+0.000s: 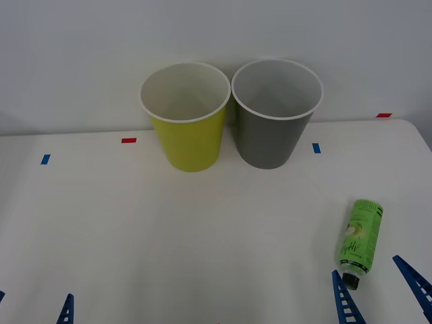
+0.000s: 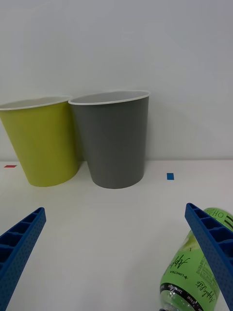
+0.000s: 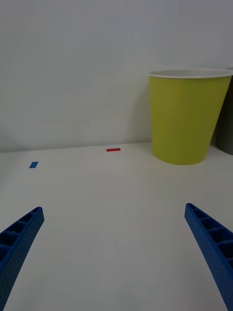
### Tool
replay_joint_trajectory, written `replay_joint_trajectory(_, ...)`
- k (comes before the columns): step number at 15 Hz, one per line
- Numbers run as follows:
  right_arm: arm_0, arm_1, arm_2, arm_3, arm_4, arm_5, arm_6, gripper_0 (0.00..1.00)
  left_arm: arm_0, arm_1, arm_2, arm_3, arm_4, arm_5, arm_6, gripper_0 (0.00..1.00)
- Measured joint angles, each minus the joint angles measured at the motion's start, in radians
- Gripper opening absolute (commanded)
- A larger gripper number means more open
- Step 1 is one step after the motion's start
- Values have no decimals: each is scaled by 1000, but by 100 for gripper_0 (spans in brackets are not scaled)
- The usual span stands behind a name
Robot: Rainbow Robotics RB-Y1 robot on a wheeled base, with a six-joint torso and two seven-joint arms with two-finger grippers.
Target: Put cans in the gray bin and PET bottles in the light green bin.
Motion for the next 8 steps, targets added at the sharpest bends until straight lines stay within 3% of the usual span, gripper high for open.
replay_joint_trajectory(8,0,0,0,0,0,0,0,100,0,0,0,0,0,0,0,100)
